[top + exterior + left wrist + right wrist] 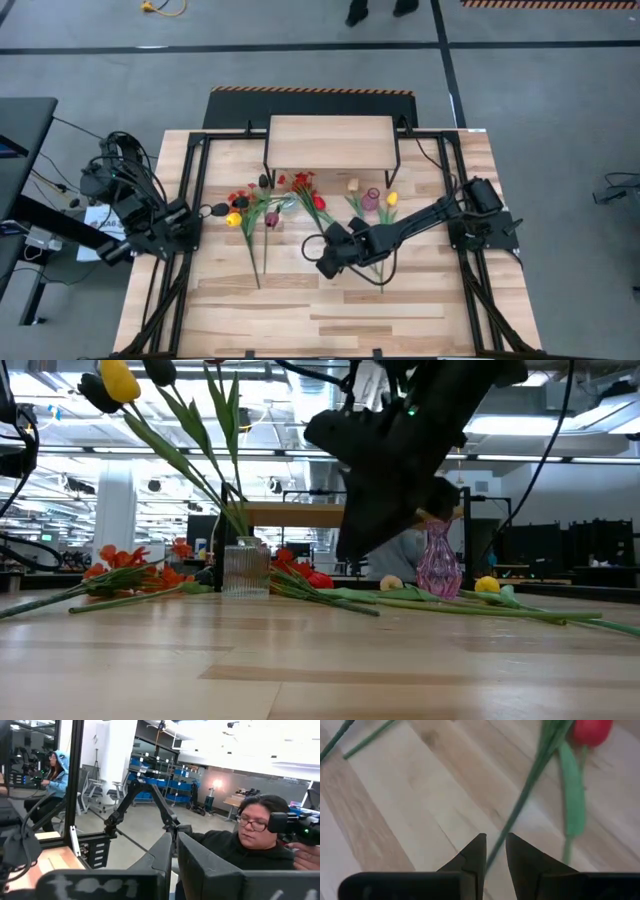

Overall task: Pick and place flowers into a vace then onto a shelf
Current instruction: Put the right red flower into the purple vase

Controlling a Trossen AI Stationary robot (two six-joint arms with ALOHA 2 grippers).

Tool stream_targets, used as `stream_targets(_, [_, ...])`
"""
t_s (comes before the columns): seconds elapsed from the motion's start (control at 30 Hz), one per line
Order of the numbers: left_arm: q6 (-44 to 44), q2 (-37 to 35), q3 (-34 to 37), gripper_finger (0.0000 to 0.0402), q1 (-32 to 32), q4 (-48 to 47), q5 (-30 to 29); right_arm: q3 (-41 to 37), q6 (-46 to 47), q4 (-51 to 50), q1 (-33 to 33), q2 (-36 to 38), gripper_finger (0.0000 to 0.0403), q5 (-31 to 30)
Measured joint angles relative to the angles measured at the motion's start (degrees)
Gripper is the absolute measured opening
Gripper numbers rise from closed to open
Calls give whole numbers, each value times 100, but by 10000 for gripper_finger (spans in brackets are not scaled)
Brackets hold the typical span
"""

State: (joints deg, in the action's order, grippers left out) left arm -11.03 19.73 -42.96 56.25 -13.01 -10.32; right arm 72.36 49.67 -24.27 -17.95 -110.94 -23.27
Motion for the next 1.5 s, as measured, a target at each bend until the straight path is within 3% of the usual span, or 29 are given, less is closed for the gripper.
stream_targets(0.3, [-18,0,0,16,-2,24,11,0,-155,850,-196,-10,67,-321])
stream_targets(0.63, [-122,0,0,16,-2,64,15,0,138,979,-265,-10,67,-819])
stream_targets(0.97, [54,0,-2,16,0,57,358,9,143,1029,-165,-359,67,-732])
stream_targets(1.5, [68,0,-4,16,-1,47,297,2,87,939,8,-636,67,-903])
